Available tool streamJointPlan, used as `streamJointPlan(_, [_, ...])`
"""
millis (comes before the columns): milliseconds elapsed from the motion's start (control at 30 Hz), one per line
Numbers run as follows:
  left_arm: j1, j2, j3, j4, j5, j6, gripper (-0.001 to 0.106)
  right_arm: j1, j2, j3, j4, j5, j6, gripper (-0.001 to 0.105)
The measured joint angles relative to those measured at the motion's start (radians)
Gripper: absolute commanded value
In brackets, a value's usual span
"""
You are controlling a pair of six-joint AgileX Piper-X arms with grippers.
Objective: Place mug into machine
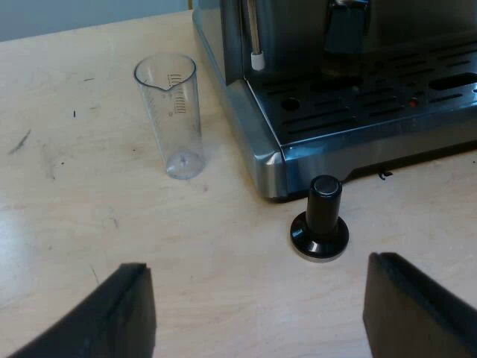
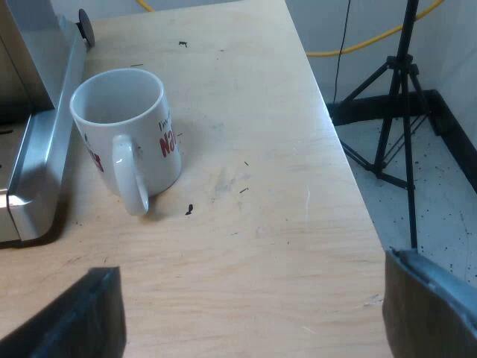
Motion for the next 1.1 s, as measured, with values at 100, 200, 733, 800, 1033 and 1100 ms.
streamJointPlan(100, [0.000, 0.000, 0.000, 0.000, 0.000, 0.000, 0.061, 0.000, 0.000, 0.000, 0.000, 0.000, 0.000, 0.071])
streamJointPlan(200, [0.000, 0.000, 0.000, 0.000, 0.000, 0.000, 0.061, 0.000, 0.000, 0.000, 0.000, 0.000, 0.000, 0.071])
streamJointPlan(733, [0.000, 0.000, -0.017, 0.000, 0.009, 0.000, 0.061, 0.000, 0.021, -0.070, 0.014, 0.029, -0.002, 0.071])
streamJointPlan(800, [0.000, 0.006, -0.038, 0.001, 0.043, -0.003, 0.061, 0.000, 0.047, -0.093, 0.014, 0.030, -0.002, 0.071])
streamJointPlan(1033, [-0.043, 0.141, -0.117, -0.028, 0.119, -0.008, 0.068, 0.000, 0.170, -0.169, 0.014, 0.030, -0.004, 0.071])
streamJointPlan(1100, [-0.069, 0.174, -0.142, -0.028, 0.122, -0.001, 0.071, 0.000, 0.203, -0.186, 0.014, 0.030, -0.004, 0.071])
